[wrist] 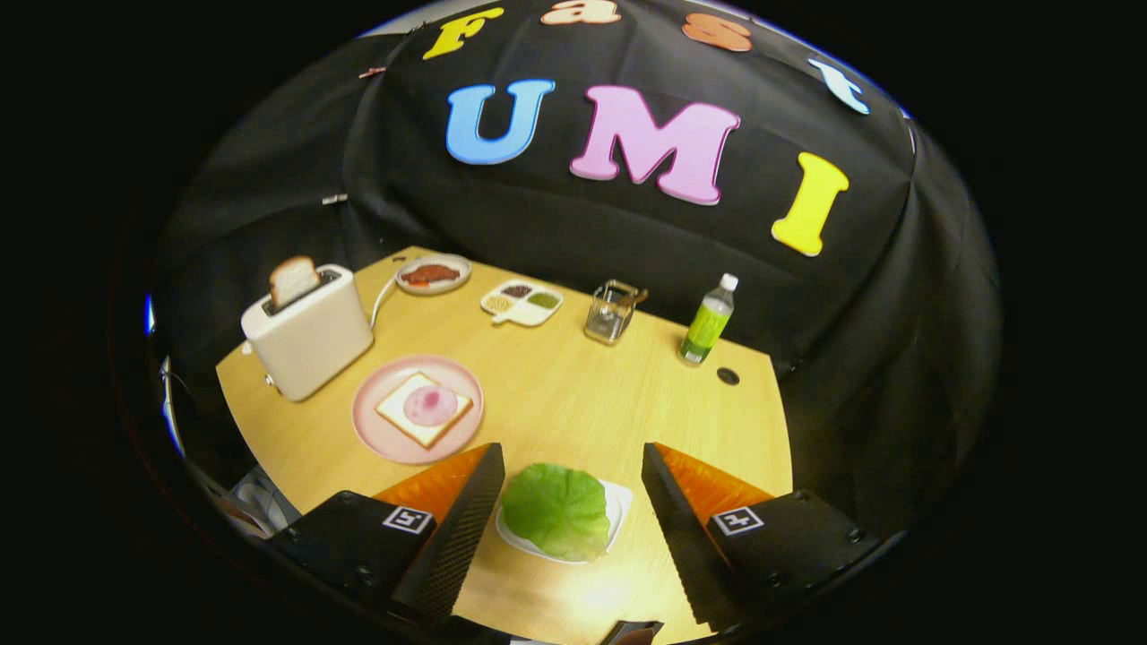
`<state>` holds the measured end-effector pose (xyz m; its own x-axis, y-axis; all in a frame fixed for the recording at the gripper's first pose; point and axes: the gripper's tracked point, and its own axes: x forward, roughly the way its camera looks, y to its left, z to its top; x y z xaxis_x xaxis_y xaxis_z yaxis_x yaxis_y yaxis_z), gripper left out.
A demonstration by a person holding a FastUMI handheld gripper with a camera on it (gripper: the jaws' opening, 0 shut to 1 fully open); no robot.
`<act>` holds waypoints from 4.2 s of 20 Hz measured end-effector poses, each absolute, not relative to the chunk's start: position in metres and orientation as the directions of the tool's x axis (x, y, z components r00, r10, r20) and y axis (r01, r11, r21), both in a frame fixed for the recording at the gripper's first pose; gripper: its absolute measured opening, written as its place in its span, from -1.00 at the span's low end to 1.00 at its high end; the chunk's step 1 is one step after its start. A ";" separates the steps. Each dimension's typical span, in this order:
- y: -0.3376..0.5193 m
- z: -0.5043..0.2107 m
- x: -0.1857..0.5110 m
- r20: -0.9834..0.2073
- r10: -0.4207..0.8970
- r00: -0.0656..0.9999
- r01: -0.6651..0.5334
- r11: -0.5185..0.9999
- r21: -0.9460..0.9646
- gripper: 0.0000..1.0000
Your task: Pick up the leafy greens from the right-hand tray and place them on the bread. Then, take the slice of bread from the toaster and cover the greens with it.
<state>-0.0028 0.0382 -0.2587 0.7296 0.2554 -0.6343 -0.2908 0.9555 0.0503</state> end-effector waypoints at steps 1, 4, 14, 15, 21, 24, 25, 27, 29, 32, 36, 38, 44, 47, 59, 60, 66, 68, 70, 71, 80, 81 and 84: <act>0.039 -0.278 -0.004 -0.662 0.251 0.706 -0.290 0.956 0.052 0.93; 0.043 -0.330 -0.010 -0.744 0.258 0.616 -0.300 0.950 0.082 0.93; 0.057 -0.423 -0.006 -0.860 0.306 0.408 -0.286 0.938 0.198 0.65; 0.060 -0.427 -0.006 -0.866 0.319 0.385 -0.288 0.933 0.215 0.62; 0.058 -0.433 -0.010 -0.881 0.323 0.346 -0.318 0.924 0.214 0.35; 0.059 -0.432 -0.010 -0.880 0.324 0.348 -0.330 0.921 0.208 -0.29; 0.059 -0.433 -0.011 -0.881 0.324 0.344 -0.333 0.919 0.208 -0.53; 0.058 -0.432 -0.011 -0.882 0.326 0.340 -0.338 0.918 0.209 -0.76; 0.056 -0.428 -0.009 -0.879 0.318 0.354 -0.332 0.922 0.199 -0.78; 0.056 -0.410 -0.006 -0.863 0.314 0.395 -0.317 0.929 0.193 -0.78; 0.074 -0.365 -0.001 -0.834 0.346 0.431 -0.333 0.919 0.209 -0.78; 0.090 -0.336 0.007 -0.806 0.378 0.455 -0.353 0.908 0.226 -0.79; 0.159 -0.269 0.030 -0.745 0.475 0.467 -0.453 0.853 0.260 -0.79; 0.196 -0.260 0.038 -0.743 0.498 0.447 -0.488 0.832 0.264 -0.79; 0.273 -0.285 0.067 -0.779 0.470 0.414 -0.489 0.837 0.245 -0.64; 0.273 -0.287 0.070 -0.778 0.462 0.427 -0.488 0.842 0.232 -0.54; 0.271 -0.293 0.072 -0.788 0.423 0.447 -0.465 0.863 0.199 1.00; 0.268 -0.291 0.072 -0.787 0.420 0.452 -0.455 0.867 0.202 0.96; 0.263 -0.281 0.073 -0.772 0.414 0.482 -0.438 0.877 0.196 0.97; 0.263 -0.273 0.073 -0.759 0.420 0.498 -0.431 0.879 0.204 1.00; 0.322 -0.156 0.066 -0.556 0.612 0.563 -0.369 0.787 0.494 0.99; 0.334 -0.141 0.066 -0.532 0.633 0.562 -0.386 0.770 0.508 0.98; 0.381 -0.100 0.065 -0.469 0.699 0.541 -0.440 0.710 0.550 0.98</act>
